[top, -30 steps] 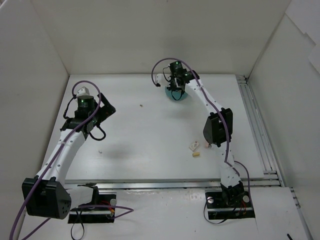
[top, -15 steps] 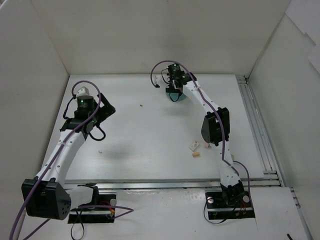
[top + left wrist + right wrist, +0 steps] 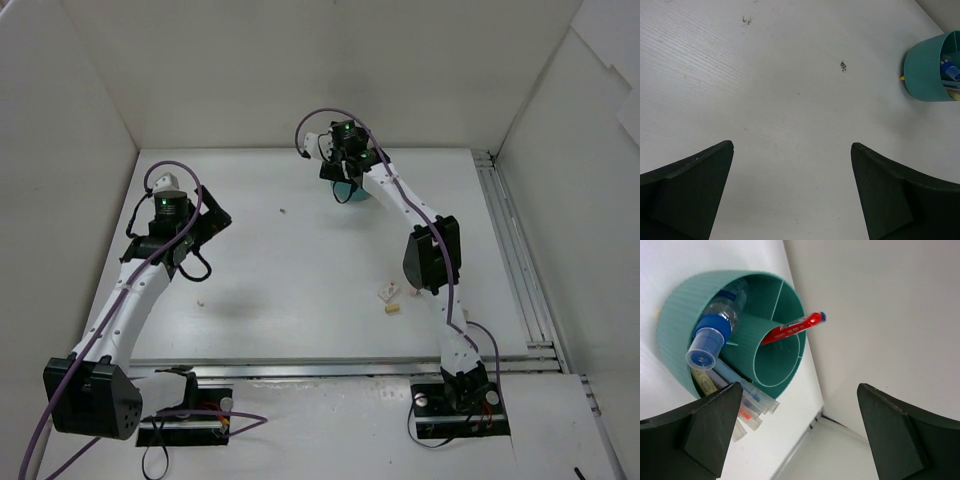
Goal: Sort the stationery into containers
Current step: Place the stationery in the storage box, then pick up the stapler from the center of the board.
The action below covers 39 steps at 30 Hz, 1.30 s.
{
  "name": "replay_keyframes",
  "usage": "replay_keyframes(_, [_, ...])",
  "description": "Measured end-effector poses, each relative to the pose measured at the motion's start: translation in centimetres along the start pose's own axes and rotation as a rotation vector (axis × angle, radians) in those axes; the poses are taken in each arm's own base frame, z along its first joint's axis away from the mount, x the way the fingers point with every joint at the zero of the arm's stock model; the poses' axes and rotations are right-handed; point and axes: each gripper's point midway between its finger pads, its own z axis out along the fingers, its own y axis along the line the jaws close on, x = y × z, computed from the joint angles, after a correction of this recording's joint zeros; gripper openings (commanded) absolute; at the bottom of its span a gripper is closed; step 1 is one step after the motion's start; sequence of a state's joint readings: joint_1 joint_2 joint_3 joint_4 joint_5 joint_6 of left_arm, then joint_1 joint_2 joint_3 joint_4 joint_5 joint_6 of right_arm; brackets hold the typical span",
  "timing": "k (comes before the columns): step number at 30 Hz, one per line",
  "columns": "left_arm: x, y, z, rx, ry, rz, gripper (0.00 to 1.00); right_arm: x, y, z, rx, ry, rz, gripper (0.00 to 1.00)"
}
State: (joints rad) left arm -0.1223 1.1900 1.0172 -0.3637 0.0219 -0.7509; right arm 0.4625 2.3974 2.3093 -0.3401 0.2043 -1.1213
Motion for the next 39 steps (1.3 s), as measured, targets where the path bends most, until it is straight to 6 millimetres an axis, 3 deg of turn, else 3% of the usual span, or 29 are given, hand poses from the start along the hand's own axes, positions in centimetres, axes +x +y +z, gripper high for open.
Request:
replay_keyframes(4, [-0.1, -0.2, -0.2, 0.01, -0.002, 0.005, 1.0, -0.7, -1.1, -2.3, 0.066, -0.048, 0.115, 0.98])
replay_keyframes(6, [-0.3, -0.3, -0.7, 0.02, -0.012, 0.009, 1.0, -0.9, -2.0, -4.5, 0.128, -0.093, 0.204, 0.98])
replay_keyframes(11, [-1.5, -1.0, -2.7, 0.062, -0.067, 0.017, 1.0, -0.1, -4.7, -12.6, 0.329, -0.235, 0.486, 0.98])
replay_keyframes(16, [-1.5, -1.6, -4.0, 0.099, -0.087, 0.044, 1.0, 2.1, -4.8, -20.5, 0.393, -0.345, 0.854, 0.98])
replay_keyframes(18, [-0.9, -2.0, -3.9, 0.118, -0.068, 0.07, 1.0, 3.6, -3.2, -22.6, 0.373, -0.355, 1.022, 0.98])
replay_keyframes(20, [-0.1, -2.6, -3.9, 0.137, -0.045, 0.096, 1.0, 5.2, -0.9, -23.4, 0.344, -0.325, 1.143, 0.98])
replay_keyframes(26, [2.9, -4.4, -3.4, 0.192, 0.037, 0.204, 1.0, 12.2, 10.8, -23.5, 0.216, -0.027, 1.379, 0.98])
replay_keyframes(30, [6.2, -5.9, -2.7, 0.232, 0.122, 0.319, 1.0, 15.6, 16.6, -24.8, 0.178, 0.108, 1.524, 0.98])
replay_keyframes(34, [9.7, -6.8, -1.7, 0.261, 0.216, 0.419, 1.0, 17.6, 20.7, -24.9, 0.143, 0.222, 1.617, 0.98])
replay_keyframes(39, [12.4, -7.9, -0.8, 0.282, 0.287, 0.517, 1.0, 19.1, 23.8, -23.0, 0.112, 0.383, 1.657, 0.98])
